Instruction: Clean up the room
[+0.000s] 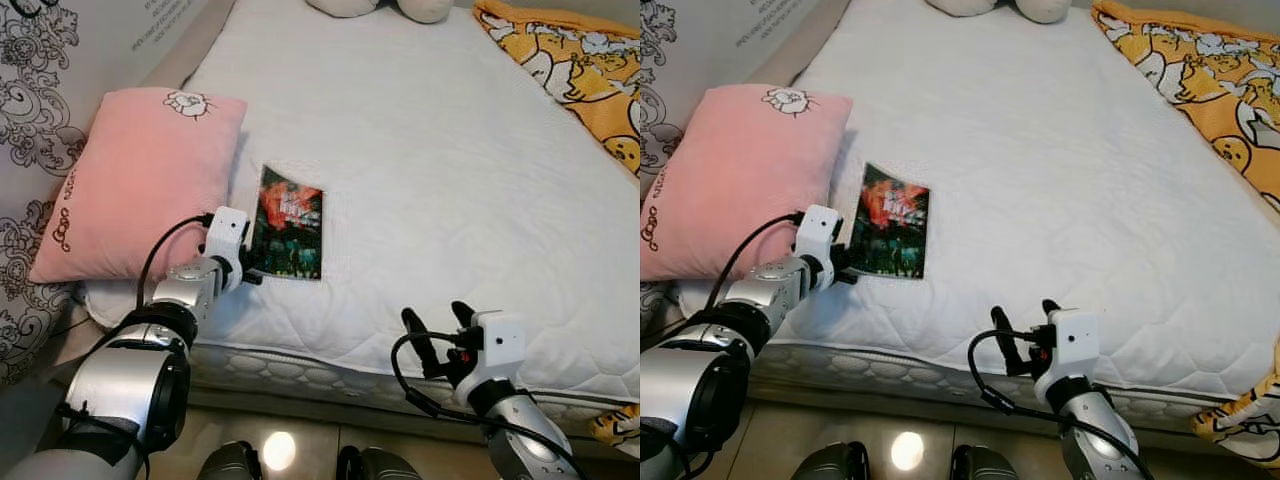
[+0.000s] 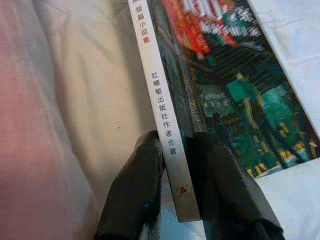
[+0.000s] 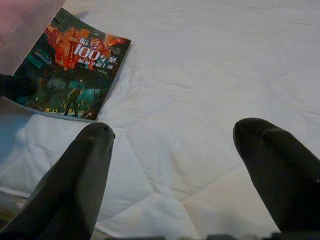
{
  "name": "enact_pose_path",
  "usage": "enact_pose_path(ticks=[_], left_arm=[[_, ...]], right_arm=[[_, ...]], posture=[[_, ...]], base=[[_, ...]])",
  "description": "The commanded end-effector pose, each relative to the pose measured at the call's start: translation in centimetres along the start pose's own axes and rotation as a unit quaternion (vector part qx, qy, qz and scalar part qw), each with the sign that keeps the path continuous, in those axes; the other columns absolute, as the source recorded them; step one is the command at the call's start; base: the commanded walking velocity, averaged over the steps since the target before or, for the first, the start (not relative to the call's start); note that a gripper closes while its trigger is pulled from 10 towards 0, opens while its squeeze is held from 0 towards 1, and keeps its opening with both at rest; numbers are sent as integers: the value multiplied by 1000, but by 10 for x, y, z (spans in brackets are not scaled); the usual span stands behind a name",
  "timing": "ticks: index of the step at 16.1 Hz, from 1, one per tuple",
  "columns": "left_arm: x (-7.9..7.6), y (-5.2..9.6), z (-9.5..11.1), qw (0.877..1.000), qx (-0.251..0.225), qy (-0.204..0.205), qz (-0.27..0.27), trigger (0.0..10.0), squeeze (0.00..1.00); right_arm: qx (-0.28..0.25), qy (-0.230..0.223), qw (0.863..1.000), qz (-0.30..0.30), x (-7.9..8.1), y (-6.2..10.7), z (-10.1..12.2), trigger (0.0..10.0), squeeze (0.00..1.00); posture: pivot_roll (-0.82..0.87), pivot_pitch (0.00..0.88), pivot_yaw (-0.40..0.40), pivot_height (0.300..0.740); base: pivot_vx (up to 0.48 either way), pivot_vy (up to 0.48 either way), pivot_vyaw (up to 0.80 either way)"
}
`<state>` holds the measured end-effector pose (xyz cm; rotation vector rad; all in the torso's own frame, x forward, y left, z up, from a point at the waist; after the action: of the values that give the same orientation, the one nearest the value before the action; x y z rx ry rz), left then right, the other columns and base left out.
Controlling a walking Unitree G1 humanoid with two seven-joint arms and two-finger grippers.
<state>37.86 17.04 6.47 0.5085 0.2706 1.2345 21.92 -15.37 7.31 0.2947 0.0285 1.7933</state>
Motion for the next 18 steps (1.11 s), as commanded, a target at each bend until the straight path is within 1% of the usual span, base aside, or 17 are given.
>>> enact_pose_path(ticks=[1, 5, 7, 8, 10, 11, 12, 14, 16, 18], left_arm=[[3, 1, -3, 1000, 5, -4, 11, 10000, 1000], [6, 1, 6, 1000, -8, -4, 25, 10000, 1000], [6, 0, 9, 999, -13, -17, 28, 10000, 1000], [7, 1, 11, 998, -16, -42, 32, 10000, 1000], [11, 2, 14, 996, -24, -81, 40, 10000, 1000], [13, 3, 20, 992, -33, -113, 45, 10000, 1000], [13, 3, 22, 991, -36, -122, 47, 10000, 1000], [14, 4, 30, 984, -51, -160, 54, 10000, 1000], [13, 5, 38, 980, -75, -178, 58, 10000, 1000], [11, 6, 49, 976, -110, -179, 60, 10000, 1000]], right_arm=[[-2, 1, 1000, -4, 0, 2, 3, 10000, 0], [3, 0, 1000, -5, 0, 2, 0, 10000, 0], [5, -1, 1000, -3, 0, 2, -1, 10000, 0], [7, -2, 1000, -2, 1, 1, -2, 10000, 0], [9, -3, 1000, 0, 1, -1, -3, 10000, 0], [10, -3, 1000, 1, 1, -2, -3, 10000, 0], [11, -3, 1000, 1, 2, -2, -4, 10000, 0], [13, -4, 1000, 3, 3, -3, -5, 10000, 0], [14, -3, 1000, 4, 3, -5, -7, 10000, 0], [11, -2, 1000, 4, 2, -9, -7, 10000, 0]], posture=[[-143, 157, -58, 740], [-135, 156, -56, 740], [-130, 154, -57, 740], [-126, 153, -58, 740], [-122, 152, -61, 740], [-120, 151, -61, 740], [-119, 150, -61, 740], [-113, 147, -63, 740], [-105, 139, -62, 740], [-89, 122, -61, 740]], base=[[0, 0, 0], [0, 0, 0], [0, 0, 0], [0, 0, 0], [0, 0, 0], [0, 0, 0], [0, 0, 0], [0, 0, 0], [0, 0, 0], [0, 0, 0]])
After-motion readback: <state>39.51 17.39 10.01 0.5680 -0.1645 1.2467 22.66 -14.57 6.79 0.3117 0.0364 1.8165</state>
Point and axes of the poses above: a point about 5 cm out from each wrist's last joint towards the gripper, its own y axis pointing back from the gripper into the wrist, its own z axis along the axis of the wrist's last joint, x = y × z, the point moved 2 cm from there along -y, pointing out of the wrist towards the gripper, and after that the axes turned 4 degrees about -y, right-handed, at the moved point
